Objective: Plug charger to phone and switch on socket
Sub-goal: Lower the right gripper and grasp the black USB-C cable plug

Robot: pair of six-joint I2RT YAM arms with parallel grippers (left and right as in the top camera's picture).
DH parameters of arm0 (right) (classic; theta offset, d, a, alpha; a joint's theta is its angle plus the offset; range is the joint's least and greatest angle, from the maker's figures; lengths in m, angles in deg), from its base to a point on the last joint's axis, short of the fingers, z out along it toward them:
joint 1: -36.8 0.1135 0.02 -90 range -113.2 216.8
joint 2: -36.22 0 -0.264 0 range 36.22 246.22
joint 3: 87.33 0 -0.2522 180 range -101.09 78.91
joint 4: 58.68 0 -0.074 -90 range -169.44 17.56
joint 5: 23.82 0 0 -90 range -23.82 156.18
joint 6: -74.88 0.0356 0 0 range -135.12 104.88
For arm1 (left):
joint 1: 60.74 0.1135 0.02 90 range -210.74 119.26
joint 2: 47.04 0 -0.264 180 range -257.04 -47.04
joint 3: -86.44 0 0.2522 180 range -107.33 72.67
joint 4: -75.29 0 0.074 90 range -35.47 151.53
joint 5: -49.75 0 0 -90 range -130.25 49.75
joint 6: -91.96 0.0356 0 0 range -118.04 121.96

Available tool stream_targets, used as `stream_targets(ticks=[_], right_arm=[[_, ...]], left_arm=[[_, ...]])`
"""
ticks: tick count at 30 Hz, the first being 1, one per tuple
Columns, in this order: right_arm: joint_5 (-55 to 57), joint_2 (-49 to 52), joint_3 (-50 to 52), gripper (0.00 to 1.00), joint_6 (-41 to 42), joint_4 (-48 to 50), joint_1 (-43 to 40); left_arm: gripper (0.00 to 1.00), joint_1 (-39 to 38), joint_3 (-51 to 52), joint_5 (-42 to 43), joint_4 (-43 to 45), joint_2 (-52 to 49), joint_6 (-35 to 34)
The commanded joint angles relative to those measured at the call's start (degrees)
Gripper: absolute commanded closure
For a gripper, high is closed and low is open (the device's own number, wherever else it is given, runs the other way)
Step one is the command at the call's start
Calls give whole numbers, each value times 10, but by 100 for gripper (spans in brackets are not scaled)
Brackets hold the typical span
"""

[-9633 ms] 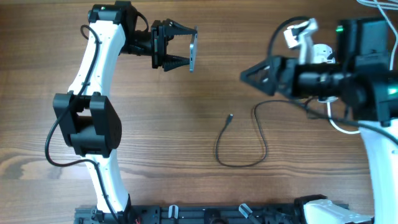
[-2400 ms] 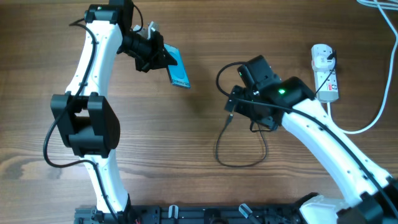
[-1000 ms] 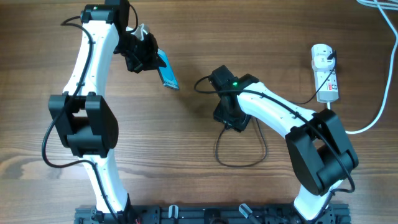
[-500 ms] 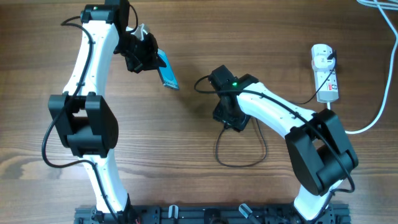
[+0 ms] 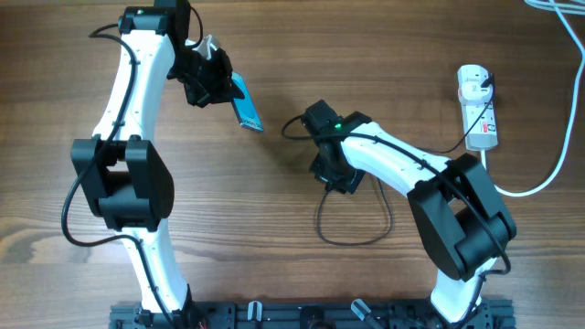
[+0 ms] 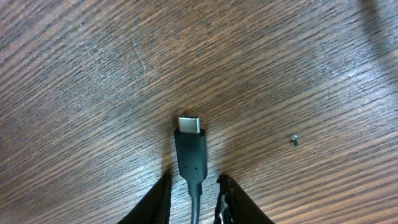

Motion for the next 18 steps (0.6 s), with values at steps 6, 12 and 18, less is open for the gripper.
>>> stream_targets(ticks=[6, 12, 18], right_arm=[[16, 26, 5, 80, 4, 1, 1], [29, 26, 5, 80, -10, 1, 1], [29, 26, 5, 82, -9, 7, 1]], left_arm=[[96, 2, -2, 7, -2, 21, -3], [96, 2, -2, 7, -2, 21, -3], [96, 2, -2, 7, -3, 21, -3]])
